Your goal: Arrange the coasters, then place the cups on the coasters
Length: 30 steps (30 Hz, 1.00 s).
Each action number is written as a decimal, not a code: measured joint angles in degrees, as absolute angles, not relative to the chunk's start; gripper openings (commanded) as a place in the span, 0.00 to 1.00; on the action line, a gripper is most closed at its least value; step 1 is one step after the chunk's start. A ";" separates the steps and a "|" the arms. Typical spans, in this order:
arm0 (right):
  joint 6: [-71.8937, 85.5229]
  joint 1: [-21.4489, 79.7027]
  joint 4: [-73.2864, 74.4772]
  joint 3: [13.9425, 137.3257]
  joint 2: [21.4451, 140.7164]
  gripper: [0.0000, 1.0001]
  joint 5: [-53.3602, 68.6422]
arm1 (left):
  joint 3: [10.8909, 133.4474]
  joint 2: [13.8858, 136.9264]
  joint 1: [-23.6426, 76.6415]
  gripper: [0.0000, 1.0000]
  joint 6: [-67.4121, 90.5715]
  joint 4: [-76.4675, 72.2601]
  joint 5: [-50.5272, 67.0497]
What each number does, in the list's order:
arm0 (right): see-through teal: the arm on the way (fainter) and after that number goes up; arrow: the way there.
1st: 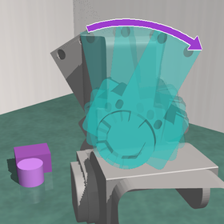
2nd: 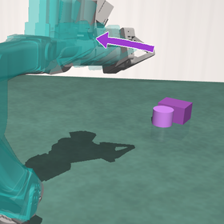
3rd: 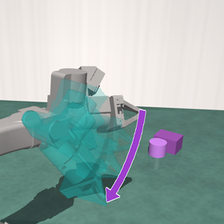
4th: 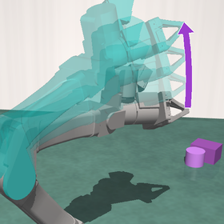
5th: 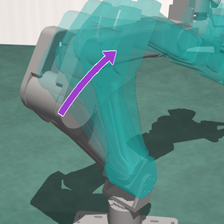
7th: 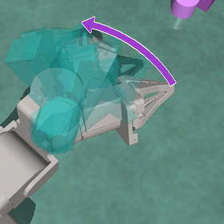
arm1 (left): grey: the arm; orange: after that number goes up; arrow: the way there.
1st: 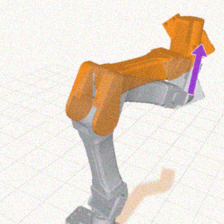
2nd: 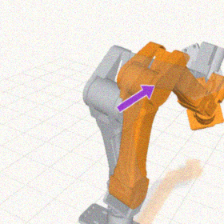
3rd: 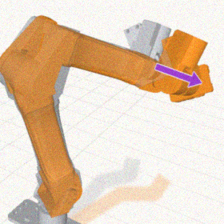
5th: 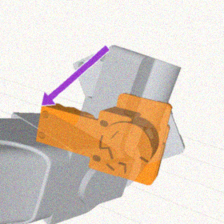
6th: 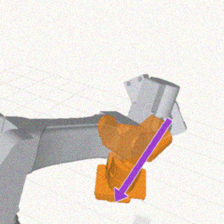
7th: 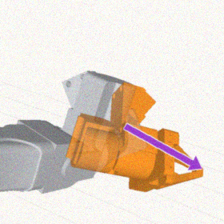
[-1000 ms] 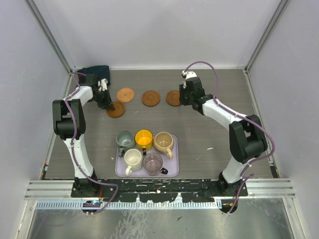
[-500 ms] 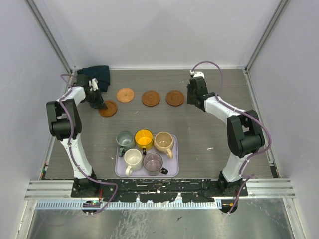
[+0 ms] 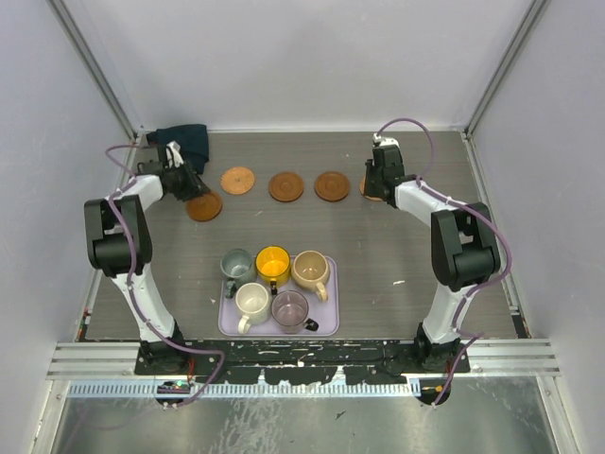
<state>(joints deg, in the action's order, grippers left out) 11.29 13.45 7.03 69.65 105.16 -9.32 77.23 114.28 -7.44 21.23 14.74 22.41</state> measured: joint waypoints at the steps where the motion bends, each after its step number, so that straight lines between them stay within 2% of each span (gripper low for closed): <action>1: 11.25 13.63 6.52 69.67 105.19 0.30 -8.40 | 77.10 113.69 -7.16 0.36 21.67 13.56 22.48; 2: 11.14 13.82 6.15 69.76 105.27 0.31 -7.68 | 77.10 113.12 -6.74 0.38 21.98 11.99 22.44; 5: 10.61 14.94 5.32 70.74 106.17 0.33 -6.50 | 78.02 112.03 -4.25 0.54 22.26 7.75 22.44; 9: 8.78 17.87 4.47 73.30 108.07 0.34 -6.61 | 81.08 112.16 0.56 0.59 21.43 4.86 22.31; 11: 8.01 19.11 4.25 74.43 108.84 0.34 -6.87 | 83.15 112.57 3.29 0.66 19.55 4.27 21.23; 19: 7.31 20.45 3.77 76.42 111.07 0.34 -7.01 | 93.38 118.10 10.94 0.62 11.42 8.43 12.69; 30: 7.22 20.12 3.44 77.73 112.79 0.34 -7.62 | 100.38 124.92 14.00 0.61 3.49 21.32 -2.20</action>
